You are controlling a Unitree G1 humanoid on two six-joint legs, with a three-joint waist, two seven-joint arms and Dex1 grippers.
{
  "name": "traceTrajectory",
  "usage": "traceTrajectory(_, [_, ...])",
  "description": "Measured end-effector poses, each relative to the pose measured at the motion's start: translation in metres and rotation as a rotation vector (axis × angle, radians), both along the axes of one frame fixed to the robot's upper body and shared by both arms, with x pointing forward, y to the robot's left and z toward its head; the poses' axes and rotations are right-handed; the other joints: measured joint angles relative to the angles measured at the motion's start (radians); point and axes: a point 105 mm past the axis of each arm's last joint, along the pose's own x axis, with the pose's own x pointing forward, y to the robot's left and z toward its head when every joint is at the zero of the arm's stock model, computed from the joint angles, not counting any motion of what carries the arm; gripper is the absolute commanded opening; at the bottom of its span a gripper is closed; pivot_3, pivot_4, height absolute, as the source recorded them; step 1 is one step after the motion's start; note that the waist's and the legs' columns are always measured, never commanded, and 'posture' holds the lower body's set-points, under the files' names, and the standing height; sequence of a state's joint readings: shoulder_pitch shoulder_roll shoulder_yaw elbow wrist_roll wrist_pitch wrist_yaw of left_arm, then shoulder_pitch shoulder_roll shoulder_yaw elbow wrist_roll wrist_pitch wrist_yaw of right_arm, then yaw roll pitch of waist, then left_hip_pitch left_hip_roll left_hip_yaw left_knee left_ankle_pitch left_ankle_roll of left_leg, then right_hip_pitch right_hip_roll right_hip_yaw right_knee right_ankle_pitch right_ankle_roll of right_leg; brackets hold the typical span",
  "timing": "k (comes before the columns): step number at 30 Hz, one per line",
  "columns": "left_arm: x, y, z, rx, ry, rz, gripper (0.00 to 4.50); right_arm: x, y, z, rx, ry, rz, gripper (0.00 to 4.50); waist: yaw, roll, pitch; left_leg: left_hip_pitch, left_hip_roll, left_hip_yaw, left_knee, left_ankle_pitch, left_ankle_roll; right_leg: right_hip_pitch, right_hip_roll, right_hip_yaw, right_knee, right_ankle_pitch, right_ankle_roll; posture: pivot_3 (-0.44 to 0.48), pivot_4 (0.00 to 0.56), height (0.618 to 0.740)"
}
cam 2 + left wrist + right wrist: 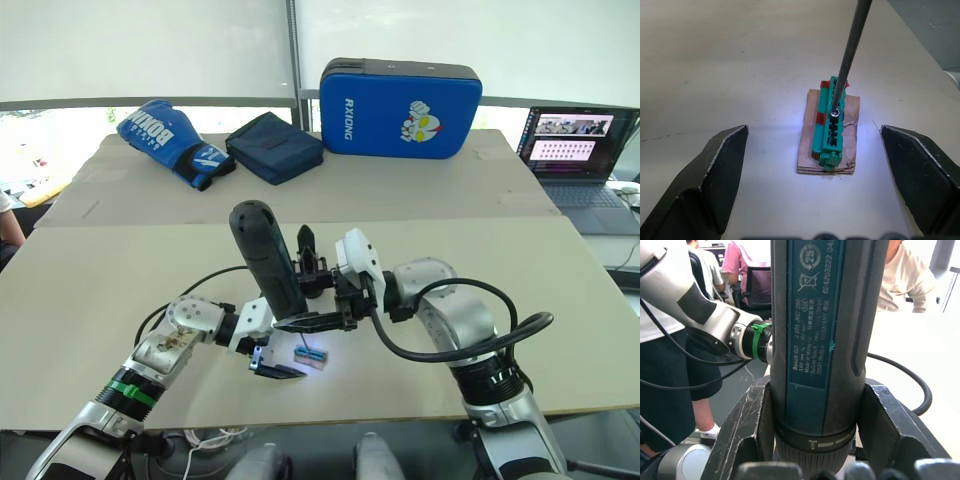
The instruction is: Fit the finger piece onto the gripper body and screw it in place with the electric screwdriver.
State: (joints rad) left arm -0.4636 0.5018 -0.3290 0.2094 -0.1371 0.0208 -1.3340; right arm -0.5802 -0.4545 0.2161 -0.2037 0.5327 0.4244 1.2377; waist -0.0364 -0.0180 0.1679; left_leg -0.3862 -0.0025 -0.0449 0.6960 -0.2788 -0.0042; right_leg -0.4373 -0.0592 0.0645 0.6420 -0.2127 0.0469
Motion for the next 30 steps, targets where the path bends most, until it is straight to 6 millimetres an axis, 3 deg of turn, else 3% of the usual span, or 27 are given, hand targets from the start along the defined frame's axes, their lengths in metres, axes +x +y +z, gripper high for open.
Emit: traceTrajectory(30, [0.0029,-0.0011,0.0025,-0.004,-0.012,0.009,4.50,0.0003,0.0030,-0.0032,-0.007,0.016,-0.002,1.93,0.000,0.000,0.000,0.000,0.000,0.000,0.000,0.000,0.000,0.000,0.000,0.000,0.000,0.000,0.000,0.000,0.150,0.740])
